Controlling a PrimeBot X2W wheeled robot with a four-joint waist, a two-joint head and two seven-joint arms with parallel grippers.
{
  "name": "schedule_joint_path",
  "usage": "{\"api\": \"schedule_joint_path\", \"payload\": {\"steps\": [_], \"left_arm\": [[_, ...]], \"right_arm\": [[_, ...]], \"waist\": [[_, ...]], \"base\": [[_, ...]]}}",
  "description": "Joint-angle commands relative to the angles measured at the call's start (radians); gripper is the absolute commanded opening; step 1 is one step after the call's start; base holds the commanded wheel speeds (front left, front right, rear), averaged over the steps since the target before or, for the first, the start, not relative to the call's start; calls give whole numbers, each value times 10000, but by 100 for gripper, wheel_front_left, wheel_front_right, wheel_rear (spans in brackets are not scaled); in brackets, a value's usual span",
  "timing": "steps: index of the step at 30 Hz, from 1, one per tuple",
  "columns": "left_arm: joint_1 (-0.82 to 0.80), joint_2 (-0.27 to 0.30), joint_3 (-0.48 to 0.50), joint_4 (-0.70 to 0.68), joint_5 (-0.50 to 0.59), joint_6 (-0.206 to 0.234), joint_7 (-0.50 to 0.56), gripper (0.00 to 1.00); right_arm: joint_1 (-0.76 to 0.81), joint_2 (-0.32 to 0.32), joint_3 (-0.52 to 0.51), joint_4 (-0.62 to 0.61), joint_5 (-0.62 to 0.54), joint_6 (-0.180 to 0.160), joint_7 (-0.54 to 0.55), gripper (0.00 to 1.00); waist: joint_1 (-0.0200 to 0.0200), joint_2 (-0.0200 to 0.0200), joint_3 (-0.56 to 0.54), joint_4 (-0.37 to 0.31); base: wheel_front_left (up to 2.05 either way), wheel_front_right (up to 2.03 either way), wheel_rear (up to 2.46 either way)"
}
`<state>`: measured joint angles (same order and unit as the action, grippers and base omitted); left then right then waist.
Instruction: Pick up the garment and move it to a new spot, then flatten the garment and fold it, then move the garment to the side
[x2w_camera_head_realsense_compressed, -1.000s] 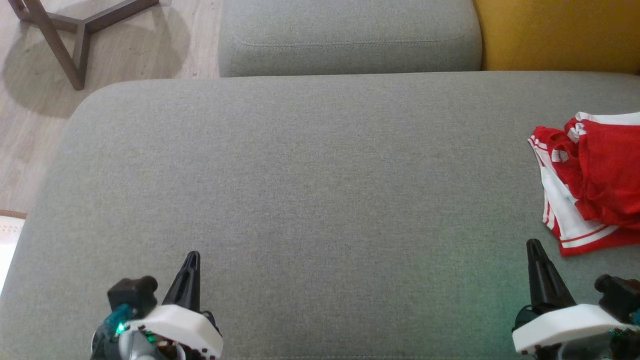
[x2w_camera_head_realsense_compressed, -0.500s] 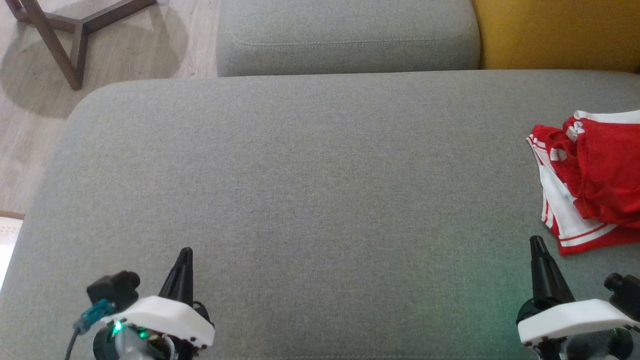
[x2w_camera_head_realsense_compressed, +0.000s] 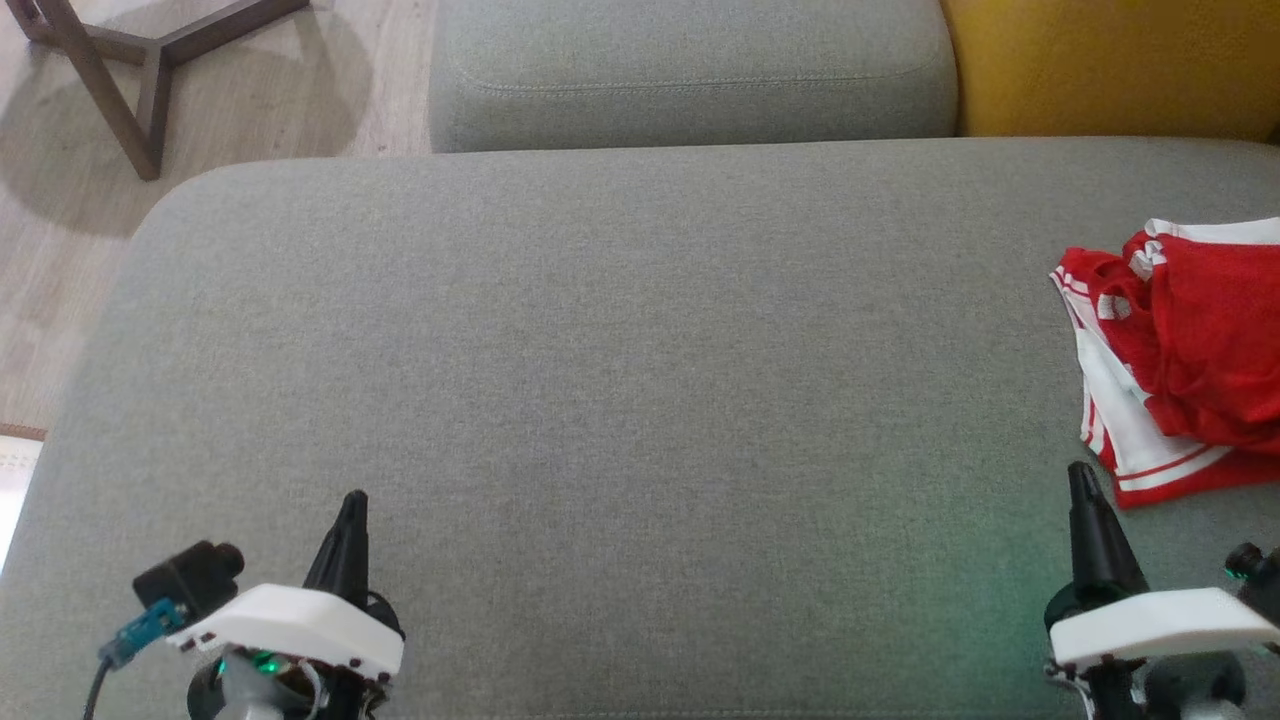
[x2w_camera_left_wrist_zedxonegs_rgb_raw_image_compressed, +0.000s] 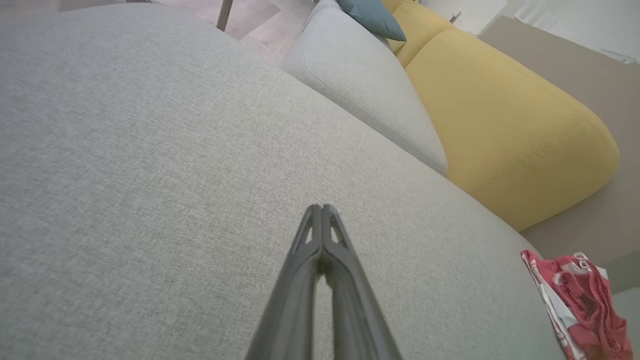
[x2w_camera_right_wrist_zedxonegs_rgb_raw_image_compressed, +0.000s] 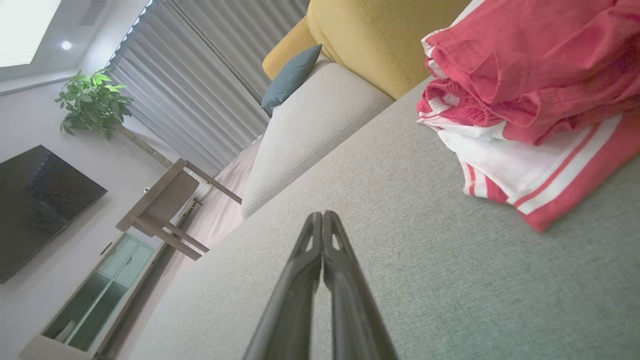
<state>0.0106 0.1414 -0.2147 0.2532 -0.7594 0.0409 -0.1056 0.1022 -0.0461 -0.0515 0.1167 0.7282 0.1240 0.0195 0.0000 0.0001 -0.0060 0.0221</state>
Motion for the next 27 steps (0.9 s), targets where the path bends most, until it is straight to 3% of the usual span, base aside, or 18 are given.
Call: {"api": "schedule_joint_path", "payload": {"steps": [1,27], "left_arm": [[-585,22,329,-283,-359,-134,85,0],[-777,-230,1232,-221,-3128,-660,720,0]], "right_arm": [[-584,-188,13,-238,394,27,56,0],[-1078,-223,-82,260,3287,40,255,0]], "waist": [[0,-1,2,-6],[0,-1,32,-77]], "base": [[0,0,0],[0,0,0]]}}
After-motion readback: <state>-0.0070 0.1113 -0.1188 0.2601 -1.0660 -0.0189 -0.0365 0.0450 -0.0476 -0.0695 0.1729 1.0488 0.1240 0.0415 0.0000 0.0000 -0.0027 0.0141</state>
